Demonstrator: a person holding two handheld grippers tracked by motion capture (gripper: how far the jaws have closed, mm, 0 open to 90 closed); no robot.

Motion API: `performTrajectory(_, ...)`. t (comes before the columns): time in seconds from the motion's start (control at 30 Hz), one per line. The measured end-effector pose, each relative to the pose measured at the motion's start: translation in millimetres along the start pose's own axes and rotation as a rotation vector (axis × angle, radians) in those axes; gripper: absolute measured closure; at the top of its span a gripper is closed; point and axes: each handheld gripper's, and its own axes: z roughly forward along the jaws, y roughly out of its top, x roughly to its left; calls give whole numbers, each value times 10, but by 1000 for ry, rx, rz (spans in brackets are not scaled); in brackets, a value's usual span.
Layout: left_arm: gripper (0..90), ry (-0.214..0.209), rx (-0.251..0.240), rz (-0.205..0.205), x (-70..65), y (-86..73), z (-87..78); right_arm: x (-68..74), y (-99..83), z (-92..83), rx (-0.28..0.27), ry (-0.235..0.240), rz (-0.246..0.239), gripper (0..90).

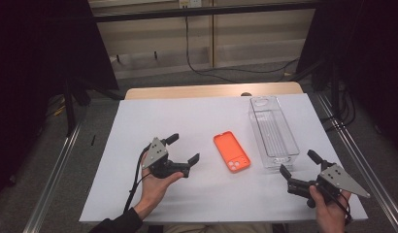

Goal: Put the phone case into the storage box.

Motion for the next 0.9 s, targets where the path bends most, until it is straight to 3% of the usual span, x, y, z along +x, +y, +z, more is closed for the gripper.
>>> performTrajectory(0.07,11,-9,6,16,-5,33,68,0,1,0,-1,0,-1,0)
performTrajectory(0.17,10,-30,17,5,10,71,137,3,0,1,0,1,-1,0)
performTrajectory(0.23,11,-8,-1,25,32,109,201,4,1,2,-1,3,-1,0)
performTrajectory(0.37,9,-8,-3,39,50,144,335,6,2,-1,-3,5,0,0)
performTrajectory(0.7,10,-12,37,43,65,62,510,4,6,-3,-6,13,-6,0)
performTrajectory(0.9,28,-21,46,82,79,60,674,5,6,-3,-5,15,-6,0)
